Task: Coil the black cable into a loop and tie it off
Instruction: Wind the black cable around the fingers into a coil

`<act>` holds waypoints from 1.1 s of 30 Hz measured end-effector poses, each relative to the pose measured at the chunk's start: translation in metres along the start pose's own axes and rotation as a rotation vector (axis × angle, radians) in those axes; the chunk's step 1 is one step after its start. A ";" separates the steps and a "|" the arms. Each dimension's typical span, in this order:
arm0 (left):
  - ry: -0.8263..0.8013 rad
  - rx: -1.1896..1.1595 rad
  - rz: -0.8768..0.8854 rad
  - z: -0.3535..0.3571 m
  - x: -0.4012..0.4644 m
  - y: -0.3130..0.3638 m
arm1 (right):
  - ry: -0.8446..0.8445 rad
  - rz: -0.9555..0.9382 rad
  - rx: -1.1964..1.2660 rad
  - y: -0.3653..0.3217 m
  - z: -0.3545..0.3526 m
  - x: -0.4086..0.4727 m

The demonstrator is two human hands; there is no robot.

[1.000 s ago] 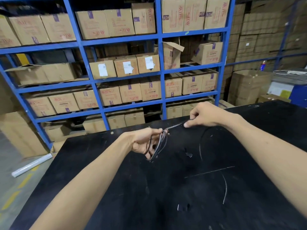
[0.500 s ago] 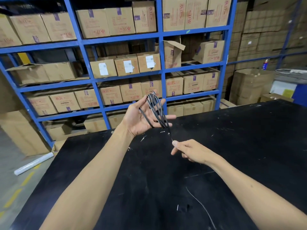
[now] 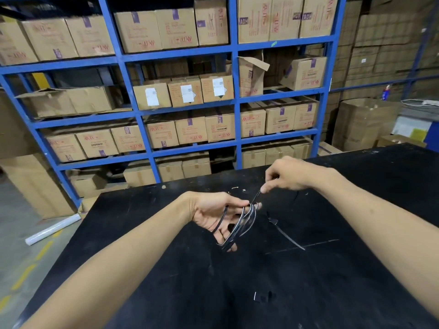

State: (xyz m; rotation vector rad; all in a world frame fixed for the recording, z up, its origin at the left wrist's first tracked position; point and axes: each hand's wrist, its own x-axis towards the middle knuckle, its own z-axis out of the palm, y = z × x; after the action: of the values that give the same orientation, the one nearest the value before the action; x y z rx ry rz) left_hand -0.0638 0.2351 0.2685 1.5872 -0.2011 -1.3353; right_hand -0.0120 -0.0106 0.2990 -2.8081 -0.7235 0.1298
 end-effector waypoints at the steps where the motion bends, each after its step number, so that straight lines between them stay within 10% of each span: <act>1: 0.091 -0.002 0.017 -0.005 0.002 -0.004 | 0.018 -0.005 -0.001 -0.001 -0.003 -0.001; 9: 0.459 -0.486 0.408 -0.034 0.003 -0.005 | 0.104 -0.041 0.384 -0.024 0.046 -0.013; 20: 0.059 -0.698 0.848 -0.028 -0.018 0.013 | -0.018 -0.110 0.842 -0.022 0.107 -0.021; 26: -0.244 -0.426 0.660 -0.007 -0.030 0.012 | 0.009 -0.021 0.559 -0.003 0.089 -0.011; 33: -0.212 -0.193 0.206 0.001 -0.024 -0.005 | 0.012 -0.082 0.136 0.010 0.007 0.003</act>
State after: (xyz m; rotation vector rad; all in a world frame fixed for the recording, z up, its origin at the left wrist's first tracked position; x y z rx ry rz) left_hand -0.0757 0.2525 0.2805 1.2294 -0.3462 -1.3180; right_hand -0.0056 -0.0163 0.2900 -2.6441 -0.7944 0.1416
